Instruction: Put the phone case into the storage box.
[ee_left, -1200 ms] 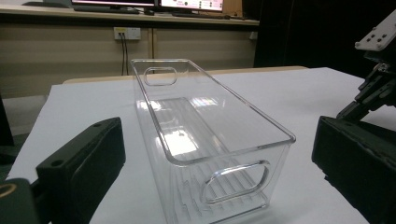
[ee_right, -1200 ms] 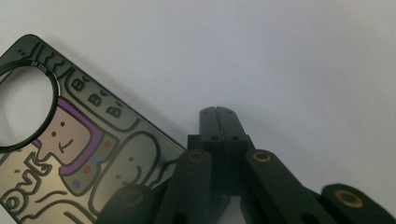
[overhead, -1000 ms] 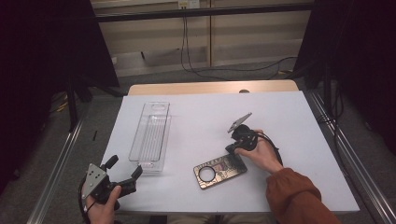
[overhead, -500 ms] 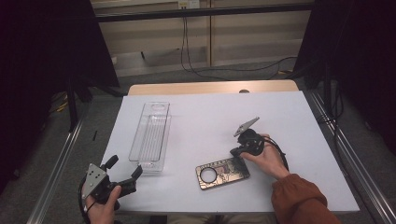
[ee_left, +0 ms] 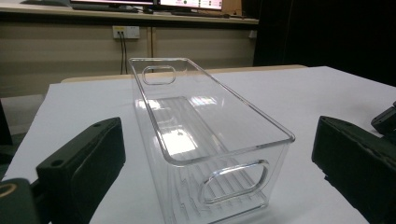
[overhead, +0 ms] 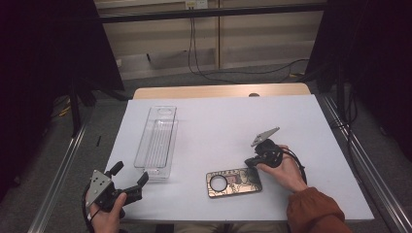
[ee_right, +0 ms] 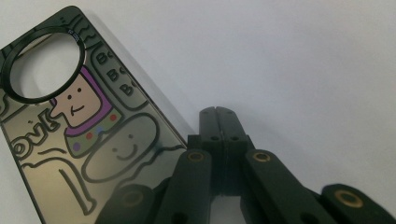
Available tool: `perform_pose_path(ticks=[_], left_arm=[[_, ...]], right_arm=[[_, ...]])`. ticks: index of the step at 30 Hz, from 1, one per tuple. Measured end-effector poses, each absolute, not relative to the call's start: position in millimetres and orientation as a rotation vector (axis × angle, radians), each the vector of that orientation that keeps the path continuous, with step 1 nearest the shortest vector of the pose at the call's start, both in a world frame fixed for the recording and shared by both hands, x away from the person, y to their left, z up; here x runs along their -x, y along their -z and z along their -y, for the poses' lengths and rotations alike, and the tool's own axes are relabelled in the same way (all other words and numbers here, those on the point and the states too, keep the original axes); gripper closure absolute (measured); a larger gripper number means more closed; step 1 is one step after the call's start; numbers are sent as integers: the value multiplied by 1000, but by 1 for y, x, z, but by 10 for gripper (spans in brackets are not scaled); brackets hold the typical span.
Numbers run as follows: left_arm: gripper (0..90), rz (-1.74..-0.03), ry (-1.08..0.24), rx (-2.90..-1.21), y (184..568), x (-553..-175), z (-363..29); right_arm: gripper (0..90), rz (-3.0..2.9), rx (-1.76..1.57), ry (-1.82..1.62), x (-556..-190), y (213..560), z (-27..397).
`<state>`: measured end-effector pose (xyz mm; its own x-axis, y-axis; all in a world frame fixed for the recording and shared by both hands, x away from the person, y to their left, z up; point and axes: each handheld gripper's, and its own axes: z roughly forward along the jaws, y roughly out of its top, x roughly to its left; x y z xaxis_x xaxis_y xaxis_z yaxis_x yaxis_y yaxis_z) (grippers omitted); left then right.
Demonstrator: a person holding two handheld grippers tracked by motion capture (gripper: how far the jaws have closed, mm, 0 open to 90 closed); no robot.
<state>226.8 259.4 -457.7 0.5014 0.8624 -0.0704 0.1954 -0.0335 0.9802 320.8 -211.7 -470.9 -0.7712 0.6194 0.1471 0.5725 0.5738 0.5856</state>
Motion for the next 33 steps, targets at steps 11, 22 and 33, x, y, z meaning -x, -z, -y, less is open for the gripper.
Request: perform_pose_path(ticks=[11, 22, 33], left_arm=[[28, -947, -688, -1546, 458, -228, -259], [28, -944, -684, -1545, 458, -228, -259], [28, -939, -687, -1546, 457, -228, -259]], right_arm=[[900, -2717, -972, -1150, -314, 457, 198], [900, -2859, -723, -1224, -287, 449, 155], [900, -2948, -562, -1175, -269, 453, 120]])
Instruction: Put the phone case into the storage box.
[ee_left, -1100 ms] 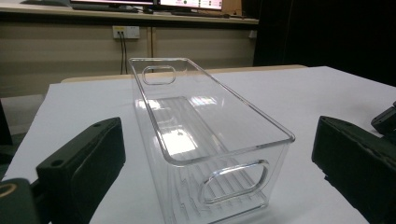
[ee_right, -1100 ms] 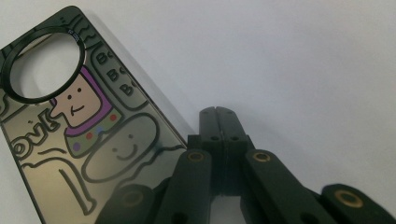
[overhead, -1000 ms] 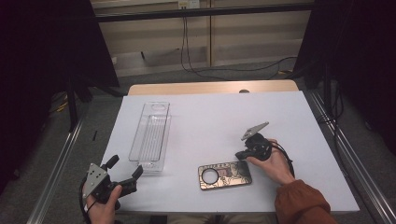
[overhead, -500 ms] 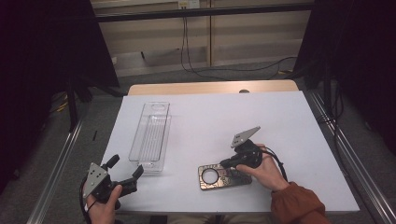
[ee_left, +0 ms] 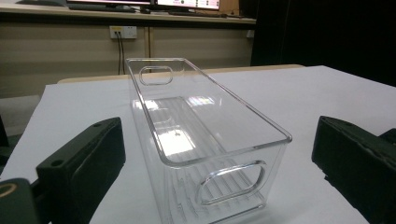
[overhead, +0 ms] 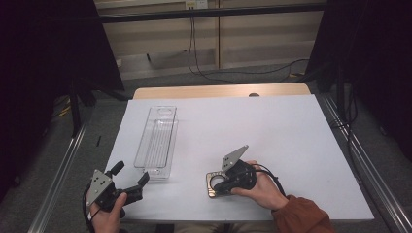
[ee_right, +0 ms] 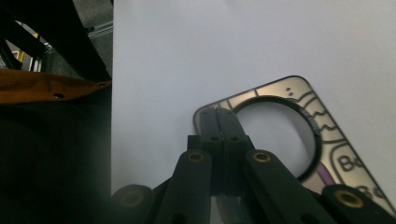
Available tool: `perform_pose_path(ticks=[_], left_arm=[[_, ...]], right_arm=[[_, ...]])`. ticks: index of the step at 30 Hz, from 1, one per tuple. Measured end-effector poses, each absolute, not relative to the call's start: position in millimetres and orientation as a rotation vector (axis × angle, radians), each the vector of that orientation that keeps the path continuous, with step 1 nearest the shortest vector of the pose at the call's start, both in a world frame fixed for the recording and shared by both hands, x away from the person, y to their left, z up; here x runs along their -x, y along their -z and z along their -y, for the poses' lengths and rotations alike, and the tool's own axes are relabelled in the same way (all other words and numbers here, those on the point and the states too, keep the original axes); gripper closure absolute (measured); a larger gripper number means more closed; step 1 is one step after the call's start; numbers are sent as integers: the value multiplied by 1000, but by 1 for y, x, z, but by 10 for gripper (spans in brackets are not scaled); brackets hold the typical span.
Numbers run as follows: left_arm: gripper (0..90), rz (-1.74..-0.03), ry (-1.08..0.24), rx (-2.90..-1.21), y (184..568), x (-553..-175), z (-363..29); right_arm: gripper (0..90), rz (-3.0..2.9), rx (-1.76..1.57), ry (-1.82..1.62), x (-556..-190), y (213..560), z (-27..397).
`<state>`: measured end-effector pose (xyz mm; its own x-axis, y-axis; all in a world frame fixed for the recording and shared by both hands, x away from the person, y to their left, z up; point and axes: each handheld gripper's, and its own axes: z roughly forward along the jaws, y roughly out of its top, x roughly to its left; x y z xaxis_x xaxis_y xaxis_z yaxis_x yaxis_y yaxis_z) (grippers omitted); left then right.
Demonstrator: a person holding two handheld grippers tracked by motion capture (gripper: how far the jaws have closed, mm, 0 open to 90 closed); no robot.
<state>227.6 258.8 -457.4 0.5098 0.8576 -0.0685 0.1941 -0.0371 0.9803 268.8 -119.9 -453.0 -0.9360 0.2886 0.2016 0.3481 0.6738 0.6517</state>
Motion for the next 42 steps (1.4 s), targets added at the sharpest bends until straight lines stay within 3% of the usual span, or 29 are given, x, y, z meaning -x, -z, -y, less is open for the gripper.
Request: perform_pose_path(ticks=[19, 42], left_arm=[[28, -942, -686, -1550, 458, -228, -258], [28, -933, -679, -1555, 458, -228, -258]], right_arm=[[900, 2804, 397, 1022, -257, 469, 93], [900, 2809, 537, 1045, -270, 471, 90]])
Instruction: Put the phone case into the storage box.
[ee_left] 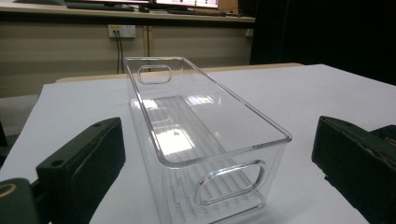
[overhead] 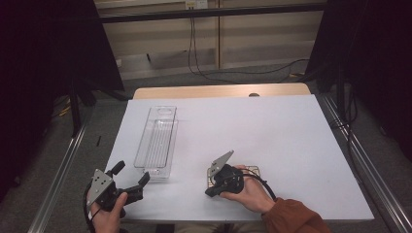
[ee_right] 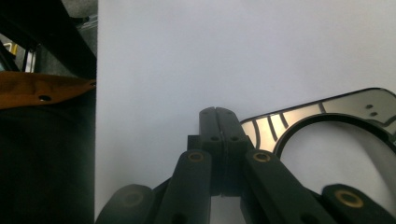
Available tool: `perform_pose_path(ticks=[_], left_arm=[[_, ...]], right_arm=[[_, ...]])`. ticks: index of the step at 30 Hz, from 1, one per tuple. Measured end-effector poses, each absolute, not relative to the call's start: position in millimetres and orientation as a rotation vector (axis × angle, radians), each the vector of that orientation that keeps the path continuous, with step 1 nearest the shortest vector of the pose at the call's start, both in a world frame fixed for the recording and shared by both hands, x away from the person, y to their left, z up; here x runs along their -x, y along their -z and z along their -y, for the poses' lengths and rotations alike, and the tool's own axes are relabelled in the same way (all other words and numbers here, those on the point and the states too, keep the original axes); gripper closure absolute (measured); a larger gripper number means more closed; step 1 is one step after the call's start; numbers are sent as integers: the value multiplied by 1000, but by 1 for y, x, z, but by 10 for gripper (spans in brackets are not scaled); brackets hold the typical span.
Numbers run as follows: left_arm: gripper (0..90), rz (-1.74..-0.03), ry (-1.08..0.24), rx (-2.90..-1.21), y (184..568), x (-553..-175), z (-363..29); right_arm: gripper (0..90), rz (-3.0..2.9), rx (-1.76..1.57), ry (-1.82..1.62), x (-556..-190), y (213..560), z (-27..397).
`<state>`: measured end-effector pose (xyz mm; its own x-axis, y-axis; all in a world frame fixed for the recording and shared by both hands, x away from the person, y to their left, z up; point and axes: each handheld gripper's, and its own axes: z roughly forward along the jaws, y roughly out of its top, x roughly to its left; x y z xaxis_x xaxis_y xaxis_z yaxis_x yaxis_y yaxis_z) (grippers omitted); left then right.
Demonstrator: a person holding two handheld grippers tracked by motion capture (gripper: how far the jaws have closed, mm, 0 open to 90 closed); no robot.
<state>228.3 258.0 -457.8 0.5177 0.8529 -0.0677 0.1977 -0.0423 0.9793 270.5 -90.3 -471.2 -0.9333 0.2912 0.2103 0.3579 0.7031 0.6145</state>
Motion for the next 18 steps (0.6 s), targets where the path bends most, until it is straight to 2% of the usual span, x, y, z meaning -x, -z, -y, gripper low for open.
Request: perform_pose_path(ticks=[18], left_arm=[[28, -943, -680, -1555, 458, -228, -258]], right_arm=[[900, 2825, 661, 1063, -286, 472, 100]])
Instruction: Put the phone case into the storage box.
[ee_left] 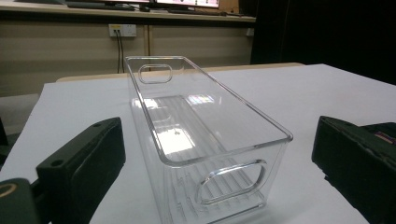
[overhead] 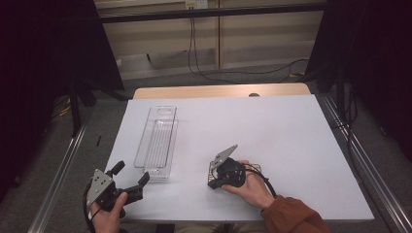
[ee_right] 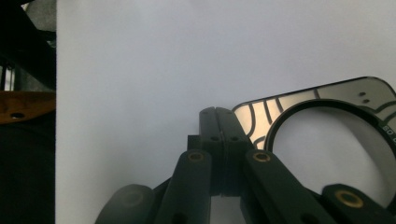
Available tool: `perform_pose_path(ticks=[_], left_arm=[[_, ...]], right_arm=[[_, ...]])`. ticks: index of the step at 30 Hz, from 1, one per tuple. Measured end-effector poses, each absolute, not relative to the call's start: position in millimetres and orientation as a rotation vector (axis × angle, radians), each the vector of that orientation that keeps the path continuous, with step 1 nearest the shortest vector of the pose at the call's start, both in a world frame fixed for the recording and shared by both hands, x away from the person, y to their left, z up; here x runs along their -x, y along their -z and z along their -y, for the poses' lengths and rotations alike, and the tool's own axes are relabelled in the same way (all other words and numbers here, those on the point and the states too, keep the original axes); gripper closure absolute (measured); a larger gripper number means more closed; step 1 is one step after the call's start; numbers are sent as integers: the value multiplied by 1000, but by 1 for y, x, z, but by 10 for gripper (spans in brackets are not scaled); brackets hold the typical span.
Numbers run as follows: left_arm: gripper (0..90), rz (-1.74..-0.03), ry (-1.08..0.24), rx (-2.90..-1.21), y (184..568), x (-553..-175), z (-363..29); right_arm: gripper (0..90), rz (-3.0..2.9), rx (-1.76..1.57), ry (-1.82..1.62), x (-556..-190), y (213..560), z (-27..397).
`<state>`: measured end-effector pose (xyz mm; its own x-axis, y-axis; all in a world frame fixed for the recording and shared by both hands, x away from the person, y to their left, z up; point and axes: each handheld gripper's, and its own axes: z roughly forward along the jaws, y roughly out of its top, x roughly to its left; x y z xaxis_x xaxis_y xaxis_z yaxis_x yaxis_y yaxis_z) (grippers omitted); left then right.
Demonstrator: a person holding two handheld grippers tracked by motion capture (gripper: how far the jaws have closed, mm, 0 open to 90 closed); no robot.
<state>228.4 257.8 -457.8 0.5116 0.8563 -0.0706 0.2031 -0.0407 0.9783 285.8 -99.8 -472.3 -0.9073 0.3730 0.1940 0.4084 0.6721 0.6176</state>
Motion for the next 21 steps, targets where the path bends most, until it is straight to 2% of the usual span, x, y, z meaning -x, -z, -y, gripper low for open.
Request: perform_pose_path(ticks=[21], left_arm=[[28, -944, -685, -1558, 458, -228, -258]], right_arm=[[900, 2806, 853, 1079, -309, 474, 116]])
